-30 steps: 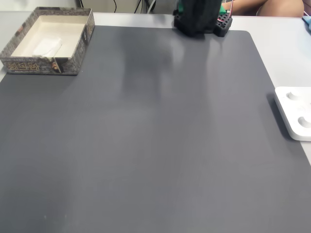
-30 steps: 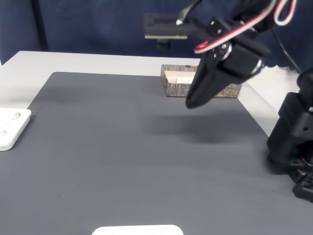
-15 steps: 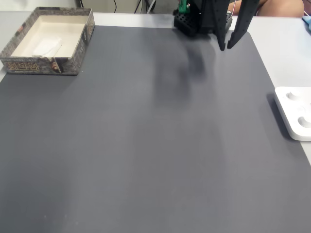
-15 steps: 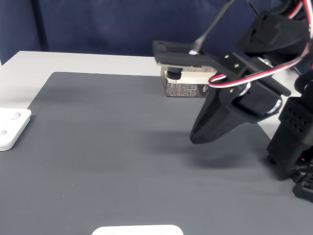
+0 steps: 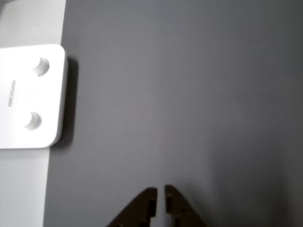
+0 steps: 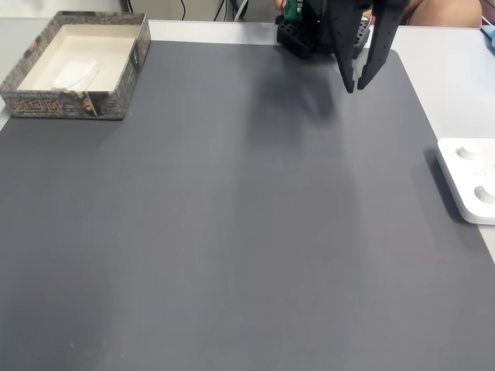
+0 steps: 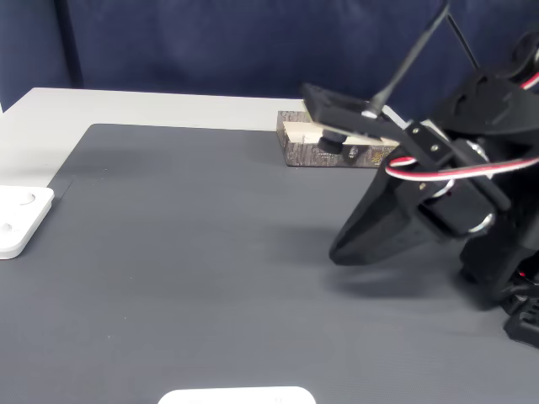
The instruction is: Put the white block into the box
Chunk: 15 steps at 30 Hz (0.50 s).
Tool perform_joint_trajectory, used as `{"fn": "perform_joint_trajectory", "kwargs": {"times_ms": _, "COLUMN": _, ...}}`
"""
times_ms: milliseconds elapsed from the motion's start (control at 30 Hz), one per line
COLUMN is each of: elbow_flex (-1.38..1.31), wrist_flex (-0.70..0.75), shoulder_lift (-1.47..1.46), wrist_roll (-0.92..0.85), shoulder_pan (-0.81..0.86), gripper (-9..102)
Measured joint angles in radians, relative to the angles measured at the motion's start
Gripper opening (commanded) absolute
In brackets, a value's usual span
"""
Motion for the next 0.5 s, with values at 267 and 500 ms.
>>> {"fn": "perform_joint_trajectory", "kwargs": {"times_ms": 267, "elbow_flex": 0.081, "wrist_flex": 0.123, "shoulder_lift": 0.146, "wrist_roll": 0.034, "shoulder_pan": 0.032, "gripper": -2}}
{"fn": "perform_joint_trajectory", "kwargs": {"times_ms": 500, "elbow_flex": 0.118, "wrist_flex": 0.161, "shoulder_lift": 0.147, "wrist_roll": 0.037, "shoulder_pan": 0.034, "gripper": -2}}
